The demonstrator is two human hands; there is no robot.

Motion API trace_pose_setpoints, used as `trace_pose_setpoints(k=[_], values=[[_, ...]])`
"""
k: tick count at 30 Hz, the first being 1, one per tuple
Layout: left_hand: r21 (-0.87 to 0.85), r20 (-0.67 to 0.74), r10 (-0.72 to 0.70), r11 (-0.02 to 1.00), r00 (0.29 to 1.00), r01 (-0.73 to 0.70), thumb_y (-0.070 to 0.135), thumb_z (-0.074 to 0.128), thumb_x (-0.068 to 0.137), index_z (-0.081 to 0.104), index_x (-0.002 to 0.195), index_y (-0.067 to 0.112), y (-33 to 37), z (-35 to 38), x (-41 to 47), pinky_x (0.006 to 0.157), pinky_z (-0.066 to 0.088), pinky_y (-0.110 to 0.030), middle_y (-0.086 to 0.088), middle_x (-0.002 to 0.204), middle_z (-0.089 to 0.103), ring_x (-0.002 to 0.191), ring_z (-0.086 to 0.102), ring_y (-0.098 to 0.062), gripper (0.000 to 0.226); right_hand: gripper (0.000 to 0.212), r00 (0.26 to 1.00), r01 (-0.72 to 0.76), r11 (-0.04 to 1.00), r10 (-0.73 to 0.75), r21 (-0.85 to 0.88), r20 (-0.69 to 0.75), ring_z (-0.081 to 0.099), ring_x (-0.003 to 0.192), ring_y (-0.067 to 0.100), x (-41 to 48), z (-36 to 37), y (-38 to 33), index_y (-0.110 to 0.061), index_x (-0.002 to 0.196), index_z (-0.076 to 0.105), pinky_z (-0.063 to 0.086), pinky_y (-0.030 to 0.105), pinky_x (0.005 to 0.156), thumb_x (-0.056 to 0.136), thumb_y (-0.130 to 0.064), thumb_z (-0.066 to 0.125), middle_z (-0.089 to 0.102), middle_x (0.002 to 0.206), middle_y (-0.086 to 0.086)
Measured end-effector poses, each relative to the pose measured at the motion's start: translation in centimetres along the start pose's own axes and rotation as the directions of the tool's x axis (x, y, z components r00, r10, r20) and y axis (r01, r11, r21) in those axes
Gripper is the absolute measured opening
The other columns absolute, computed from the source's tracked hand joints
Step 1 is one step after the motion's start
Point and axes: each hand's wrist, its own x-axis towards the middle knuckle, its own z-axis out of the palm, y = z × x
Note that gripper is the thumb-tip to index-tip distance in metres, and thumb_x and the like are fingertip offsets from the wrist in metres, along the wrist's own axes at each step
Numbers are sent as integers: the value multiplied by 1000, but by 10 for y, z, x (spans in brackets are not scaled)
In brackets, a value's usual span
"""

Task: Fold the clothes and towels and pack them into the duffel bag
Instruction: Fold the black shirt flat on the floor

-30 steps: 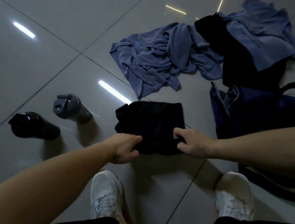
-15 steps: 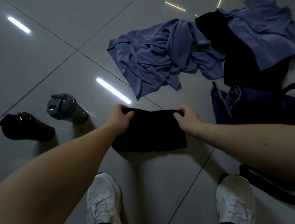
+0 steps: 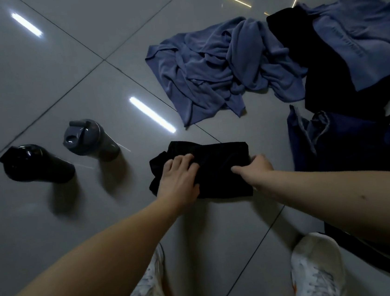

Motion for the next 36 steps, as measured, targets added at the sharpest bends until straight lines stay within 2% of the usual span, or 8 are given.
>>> trace_pose_setpoints(k=[8,16,21,23,25,27,32,36], values=[[-24,2,-53,998,999,53,24,59,88,61,127,17,-21,9,0,107,31,-39,-4,138,53,128,44,-28,40,33,992,29,999,-33,36,125,66,98,29,-6,8,-1,-16,114,66,51,30,82,84,-26,75,69,109,9],[-25,232,-103,993,967,112,48,37,104,28,156,25,-29,26,-3,122,7,-37,0,167,7,152,7,-22,58,20,990,90,992,-98,84,104,62,91,26,-15,1,0,-19,104,59,51,32,82,84,-21,65,64,99,4],[-170,-70,-232,961,970,217,43,50,99,61,131,24,-19,8,3,117,21,-43,-3,160,29,142,26,-30,39,37,987,78,973,-106,216,124,65,102,28,-17,3,-12,-16,111,62,53,36,93,81,-33,77,68,110,6],[-267,-39,-506,836,862,479,44,62,91,48,137,20,-18,2,5,114,27,-46,-5,157,29,140,27,-31,54,50,989,38,961,-75,273,125,66,106,29,-17,2,-17,-13,120,63,52,34,90,82,-41,79,67,112,5],[-357,151,-737,581,659,731,53,69,82,37,141,14,-17,-2,7,112,33,-48,-10,152,30,138,29,-33,78,55,992,-17,967,-16,253,126,66,106,31,-15,1,-21,-9,123,63,50,31,83,83,-43,78,66,111,7],[-397,323,-796,377,511,837,59,73,77,31,143,6,-20,-2,12,109,34,-47,-14,149,31,136,31,-35,95,54,995,2,986,-19,167,98,66,106,32,-11,2,-24,-8,124,62,53,35,88,85,-42,75,68,119,9],[-473,461,-778,192,427,860,50,85,70,33,142,1,-33,6,25,106,43,-45,-20,143,43,129,47,-40,101,41,979,199,980,-199,15,50,61,114,32,-16,1,-42,-12,124,59,51,37,95,87,-31,66,65,122,10],[-509,596,-684,83,421,857,41,87,72,50,131,-3,-34,6,32,89,52,-38,-20,125,60,112,61,-37,82,43,975,211,977,-210,-19,70,58,115,32,-20,4,-53,-10,127,52,46,32,87,90,-28,62,60,124,12]])
